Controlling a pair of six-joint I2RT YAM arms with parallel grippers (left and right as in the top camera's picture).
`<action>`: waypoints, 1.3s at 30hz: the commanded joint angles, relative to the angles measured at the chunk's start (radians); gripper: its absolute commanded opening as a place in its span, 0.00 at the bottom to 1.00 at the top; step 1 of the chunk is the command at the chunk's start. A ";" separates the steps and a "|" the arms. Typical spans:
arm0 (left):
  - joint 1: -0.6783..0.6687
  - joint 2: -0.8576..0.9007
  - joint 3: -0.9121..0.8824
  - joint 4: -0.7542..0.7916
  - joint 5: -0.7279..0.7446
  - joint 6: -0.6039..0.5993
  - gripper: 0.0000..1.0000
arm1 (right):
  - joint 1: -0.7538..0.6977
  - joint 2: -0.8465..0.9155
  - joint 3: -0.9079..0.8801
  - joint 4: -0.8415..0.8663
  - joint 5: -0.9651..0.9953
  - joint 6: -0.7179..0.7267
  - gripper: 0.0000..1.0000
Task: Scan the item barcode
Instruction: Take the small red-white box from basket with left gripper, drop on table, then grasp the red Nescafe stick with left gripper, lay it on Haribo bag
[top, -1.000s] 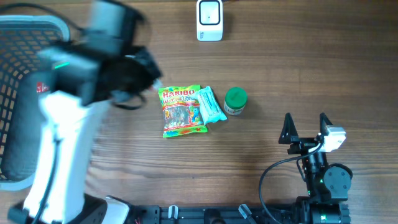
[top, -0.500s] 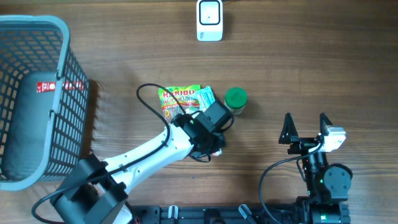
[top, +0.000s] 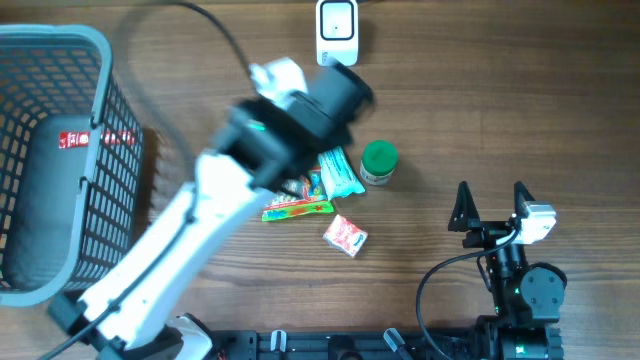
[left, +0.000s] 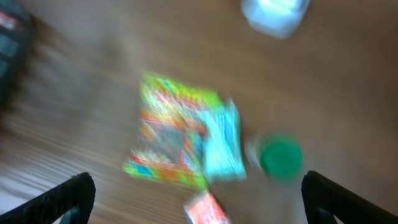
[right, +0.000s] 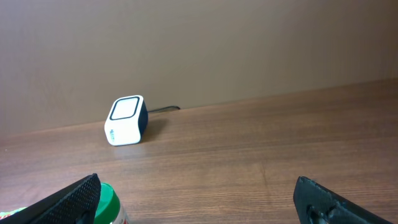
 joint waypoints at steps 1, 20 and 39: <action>0.251 -0.066 0.110 -0.042 -0.194 -0.019 1.00 | 0.003 -0.005 -0.001 0.003 0.010 0.006 1.00; 1.225 0.306 0.109 0.188 0.216 0.606 1.00 | 0.003 -0.005 -0.001 0.003 0.010 0.005 1.00; 1.227 0.560 -0.111 0.476 0.390 0.710 1.00 | 0.003 -0.005 -0.001 0.003 0.010 0.006 1.00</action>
